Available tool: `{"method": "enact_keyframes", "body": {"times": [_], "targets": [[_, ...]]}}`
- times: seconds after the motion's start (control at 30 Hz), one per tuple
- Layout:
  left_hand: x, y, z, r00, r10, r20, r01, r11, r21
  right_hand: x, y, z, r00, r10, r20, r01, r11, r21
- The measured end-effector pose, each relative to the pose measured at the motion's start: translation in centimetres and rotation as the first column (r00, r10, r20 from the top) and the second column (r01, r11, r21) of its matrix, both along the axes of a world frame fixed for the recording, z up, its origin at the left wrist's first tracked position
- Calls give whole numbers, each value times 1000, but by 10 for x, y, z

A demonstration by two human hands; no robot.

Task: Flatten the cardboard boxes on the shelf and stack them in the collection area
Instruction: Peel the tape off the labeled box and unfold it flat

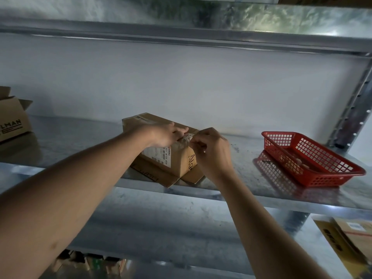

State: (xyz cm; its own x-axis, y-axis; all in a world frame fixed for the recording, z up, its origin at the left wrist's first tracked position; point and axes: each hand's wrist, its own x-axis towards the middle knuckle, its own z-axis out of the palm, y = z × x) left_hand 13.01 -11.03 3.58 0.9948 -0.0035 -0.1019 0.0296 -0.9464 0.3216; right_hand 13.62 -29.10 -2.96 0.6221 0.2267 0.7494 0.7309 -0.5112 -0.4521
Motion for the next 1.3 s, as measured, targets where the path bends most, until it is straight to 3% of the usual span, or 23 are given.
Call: {"method": "enact_keyframes", "body": {"times": [0.07, 0.17, 0.4, 0.53, 0.63, 0.77, 0.93, 1.1, 1.3], "targets": [[0, -1, -2, 1000, 16, 5, -16, 1000, 14, -3, -3, 2, 997, 76, -22, -75, 996, 52], [1, -1, -6, 999, 29, 18, -30, 999, 25, -6, -3, 8, 947, 239, -216, -187, 954, 235], [0, -2, -7, 998, 52, 20, -53, 998, 38, 2, -2, 5, 790, 413, -453, -112, 824, 556], [0, -4, -8, 997, 69, 25, -70, 997, 40, 8, -1, 3, 890, 217, -401, -90, 946, 312], [2, -6, -8, 996, 86, 29, -87, 996, 36, 7, 3, 0, 923, 143, -358, -72, 976, 204], [-1, -9, -1, 995, 98, 17, -99, 994, 36, 4, 1, 3, 920, 151, -361, -78, 975, 207], [-5, 9, -1, 997, 64, 40, -70, 981, 181, 11, -4, 9, 889, 219, -403, -116, 957, 266], [3, 12, -13, 991, 28, 131, -58, 972, 228, 12, -6, 9, 823, 373, -429, -131, 858, 496], [18, 11, -19, 985, 22, 170, -64, 968, 244, 7, -7, 3, 688, 589, -423, -65, 631, 773]]}}
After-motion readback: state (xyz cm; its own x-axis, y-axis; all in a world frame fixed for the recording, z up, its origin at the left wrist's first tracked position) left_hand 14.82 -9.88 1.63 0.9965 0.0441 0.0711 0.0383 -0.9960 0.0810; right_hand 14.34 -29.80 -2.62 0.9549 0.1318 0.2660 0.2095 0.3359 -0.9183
